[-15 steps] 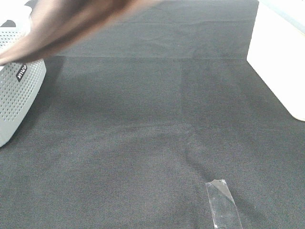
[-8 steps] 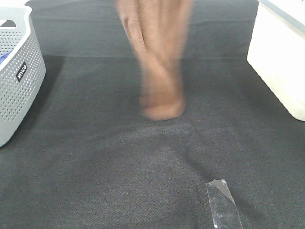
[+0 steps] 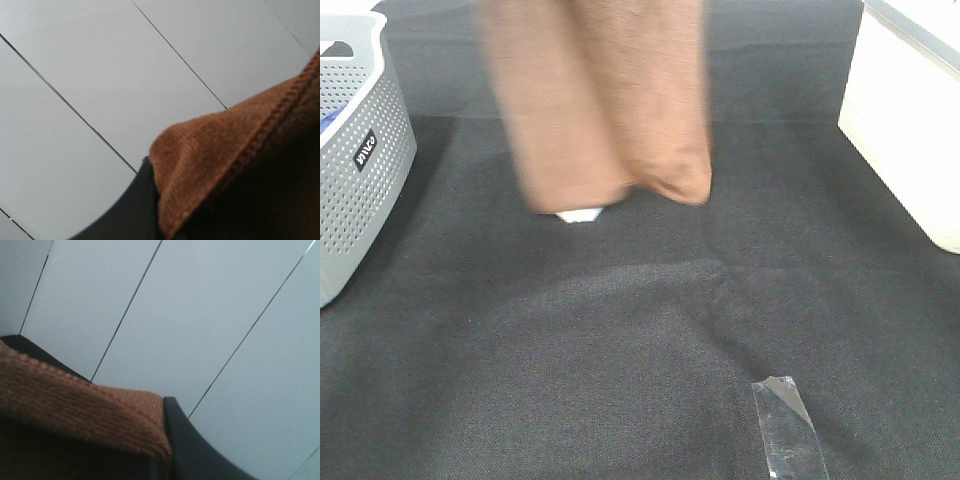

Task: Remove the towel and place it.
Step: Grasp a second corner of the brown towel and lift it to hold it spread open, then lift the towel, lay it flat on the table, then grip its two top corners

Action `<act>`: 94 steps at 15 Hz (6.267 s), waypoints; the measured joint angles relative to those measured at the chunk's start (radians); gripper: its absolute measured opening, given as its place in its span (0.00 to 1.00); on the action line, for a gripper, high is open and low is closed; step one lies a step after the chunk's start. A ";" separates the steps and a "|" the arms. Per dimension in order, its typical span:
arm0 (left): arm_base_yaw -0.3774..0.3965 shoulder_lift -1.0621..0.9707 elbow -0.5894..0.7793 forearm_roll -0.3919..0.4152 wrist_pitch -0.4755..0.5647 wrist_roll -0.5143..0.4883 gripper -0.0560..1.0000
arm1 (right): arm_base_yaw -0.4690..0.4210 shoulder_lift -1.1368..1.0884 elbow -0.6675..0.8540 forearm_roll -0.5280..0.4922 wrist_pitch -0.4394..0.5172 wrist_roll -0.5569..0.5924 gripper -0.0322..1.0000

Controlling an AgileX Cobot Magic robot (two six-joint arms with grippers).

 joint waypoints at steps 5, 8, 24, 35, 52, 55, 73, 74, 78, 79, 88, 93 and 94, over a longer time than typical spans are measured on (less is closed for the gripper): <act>0.024 0.269 -0.325 0.006 -0.129 0.000 0.06 | -0.072 0.103 -0.011 0.030 -0.278 0.146 0.03; 0.024 0.441 -0.565 0.033 -0.145 0.000 0.06 | -0.113 0.160 -0.083 0.059 -0.353 0.163 0.03; 0.071 0.556 -0.722 -0.080 0.567 -0.086 0.06 | -0.129 0.246 -0.116 0.159 -0.051 0.173 0.03; 0.058 0.470 -0.725 -0.141 1.272 -0.428 0.05 | -0.126 0.097 -0.116 0.250 0.870 0.002 0.03; 0.030 -0.639 0.634 -0.239 1.233 -0.521 0.05 | -0.106 -0.728 0.914 0.545 0.864 0.035 0.03; 0.030 -0.788 0.807 -0.279 1.223 -0.543 0.05 | -0.106 -0.859 1.074 0.604 0.862 0.089 0.03; 0.036 -0.591 1.259 -0.458 1.223 -0.546 0.05 | -0.113 -0.783 1.584 0.710 0.845 0.161 0.03; 0.030 -0.549 1.259 -0.462 1.223 -0.546 0.05 | -0.113 -0.745 1.584 0.709 0.845 0.152 0.03; -0.065 -0.441 1.259 -0.453 1.221 -0.547 0.05 | -0.116 -0.708 1.640 0.712 0.848 0.111 0.03; -0.087 -0.424 1.259 -0.452 1.221 -0.551 0.05 | -0.117 -0.708 1.654 0.712 0.849 0.107 0.03; -0.105 -0.323 1.259 -0.429 1.228 -0.579 0.05 | -0.125 -0.493 1.688 0.773 0.803 -0.035 0.03; -0.105 -0.261 1.221 -0.409 1.242 -0.561 0.05 | -0.125 -0.416 1.688 0.793 0.761 -0.072 0.03; -0.113 -0.254 1.221 -0.409 1.242 -0.533 0.05 | -0.125 -0.416 1.688 0.794 0.756 -0.072 0.03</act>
